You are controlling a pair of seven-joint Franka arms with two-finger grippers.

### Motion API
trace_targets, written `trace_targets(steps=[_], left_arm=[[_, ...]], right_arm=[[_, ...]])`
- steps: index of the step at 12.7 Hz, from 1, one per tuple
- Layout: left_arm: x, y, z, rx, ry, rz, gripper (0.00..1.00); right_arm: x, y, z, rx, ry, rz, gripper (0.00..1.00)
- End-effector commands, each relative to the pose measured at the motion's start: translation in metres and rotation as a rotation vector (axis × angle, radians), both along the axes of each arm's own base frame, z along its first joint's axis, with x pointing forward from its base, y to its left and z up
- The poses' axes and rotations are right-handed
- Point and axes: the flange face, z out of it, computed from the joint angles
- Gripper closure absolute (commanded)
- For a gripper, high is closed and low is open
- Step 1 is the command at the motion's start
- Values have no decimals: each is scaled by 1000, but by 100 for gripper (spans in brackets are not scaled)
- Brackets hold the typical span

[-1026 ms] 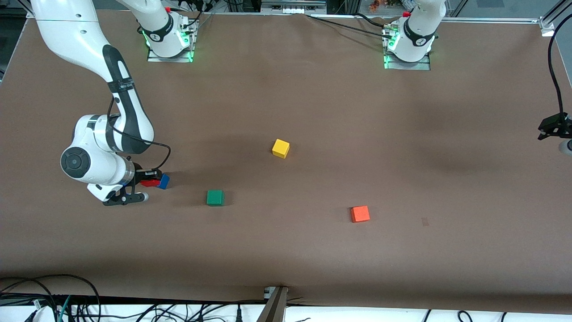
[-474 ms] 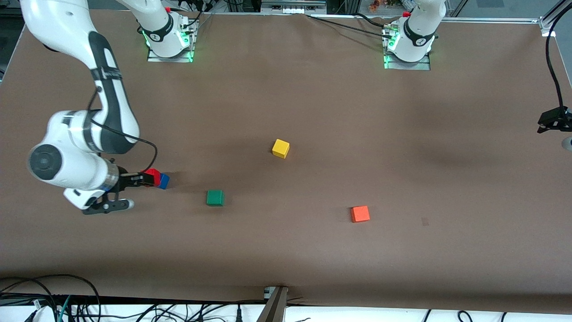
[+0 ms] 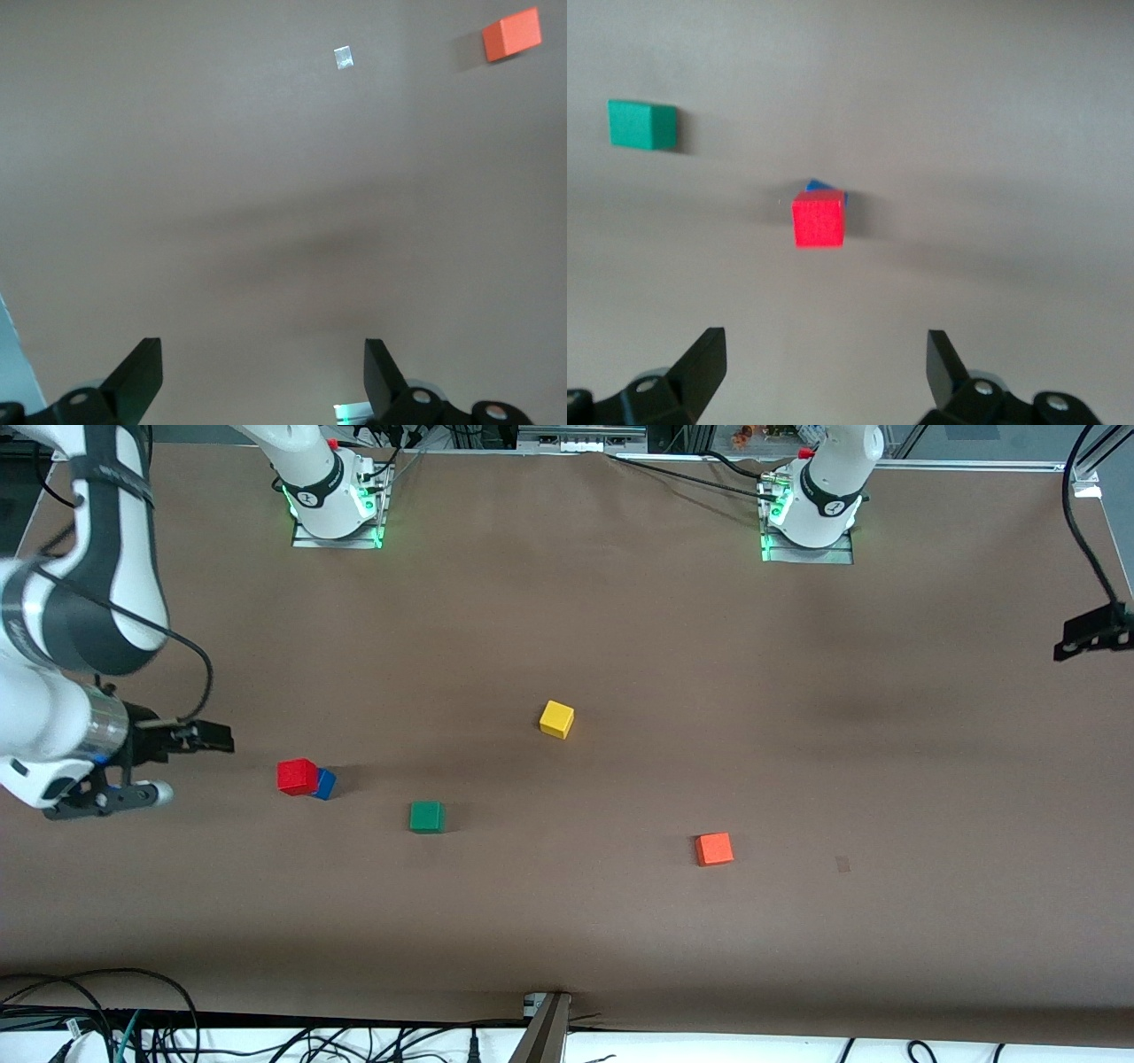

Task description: Pass red block to right arm, stack on blue

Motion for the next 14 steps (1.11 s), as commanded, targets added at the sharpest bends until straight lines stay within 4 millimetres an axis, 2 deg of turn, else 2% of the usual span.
trace_targets(steps=[1, 2, 4, 6, 8, 11, 14], left_arm=[[-37, -32, -5, 16, -32, 145, 0], [-38, -43, -7, 22, -34, 184, 0], [-35, -52, -5, -1, -50, 253, 0], [-34, -51, -2, -14, -60, 280, 0], [-34, -50, 1, -38, -69, 289, 0], [-34, -53, 1, -66, -67, 289, 0], [-32, -60, 2, -103, -67, 282, 0]], right_arm=[[-21, -2, 36, 13, 22, -12, 0], [-27, 0, 51, 12, 9, -60, 0], [-45, 6, 69, 11, 4, -137, 0], [-66, 21, 79, -26, 2, -79, 0], [-84, 13, 112, -55, -37, -77, 0], [-104, 7, 144, -46, -62, -80, 0], [-105, 6, 139, -42, -16, -77, 0]])
